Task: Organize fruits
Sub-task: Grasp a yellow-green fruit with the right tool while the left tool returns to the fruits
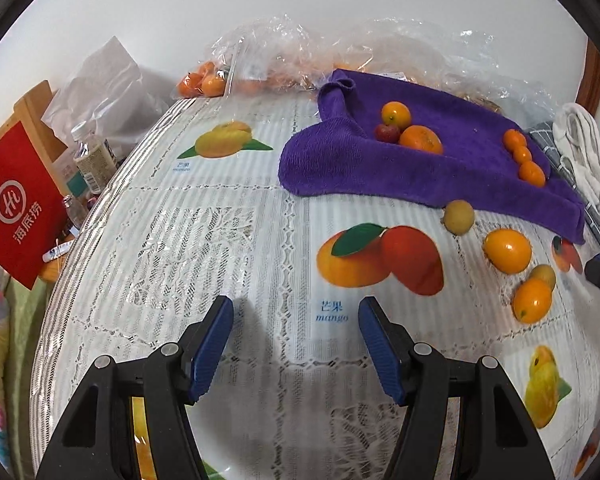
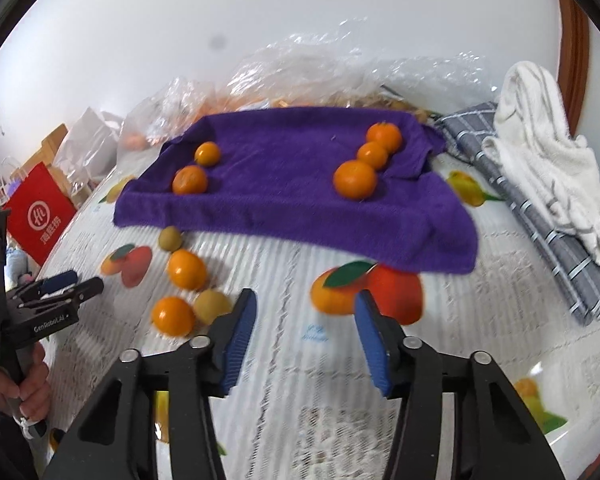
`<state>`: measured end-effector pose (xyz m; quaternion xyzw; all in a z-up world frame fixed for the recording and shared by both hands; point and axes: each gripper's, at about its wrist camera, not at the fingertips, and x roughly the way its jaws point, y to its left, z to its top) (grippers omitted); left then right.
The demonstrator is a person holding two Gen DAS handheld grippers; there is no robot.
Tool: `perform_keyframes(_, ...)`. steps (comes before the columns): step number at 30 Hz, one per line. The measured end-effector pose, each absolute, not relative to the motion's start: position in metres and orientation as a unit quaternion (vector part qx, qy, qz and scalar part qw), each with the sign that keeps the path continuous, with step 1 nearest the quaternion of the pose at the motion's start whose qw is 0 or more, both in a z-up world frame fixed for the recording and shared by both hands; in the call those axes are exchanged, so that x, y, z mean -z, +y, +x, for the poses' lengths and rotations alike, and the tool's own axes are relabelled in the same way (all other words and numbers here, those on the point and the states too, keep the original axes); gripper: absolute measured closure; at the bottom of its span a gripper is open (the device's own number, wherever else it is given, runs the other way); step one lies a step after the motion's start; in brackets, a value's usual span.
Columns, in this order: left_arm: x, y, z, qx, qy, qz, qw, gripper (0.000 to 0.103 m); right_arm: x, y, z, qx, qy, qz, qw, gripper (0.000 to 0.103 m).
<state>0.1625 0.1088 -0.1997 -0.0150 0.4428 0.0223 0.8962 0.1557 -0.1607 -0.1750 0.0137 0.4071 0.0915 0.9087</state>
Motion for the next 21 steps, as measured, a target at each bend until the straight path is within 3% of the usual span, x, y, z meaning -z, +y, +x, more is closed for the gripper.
perform_keyframes(3, 0.2, 0.112, 0.161, -0.013, 0.439, -0.016, 0.898, 0.038, 0.18, -0.149, 0.151, -0.107, 0.408, 0.005, 0.907, 0.057)
perform_keyframes(5, 0.202, 0.115, 0.159, -0.016, 0.435, -0.018, 0.9, 0.032, 0.185, -0.139, 0.149, -0.122, 0.411, -0.003, 0.903, 0.058)
perform_keyframes(21, 0.204, 0.114, 0.158, -0.009, 0.437, -0.021, 0.899, 0.022, 0.209, -0.097, 0.176, -0.136, 0.429, -0.052, 0.891, 0.06)
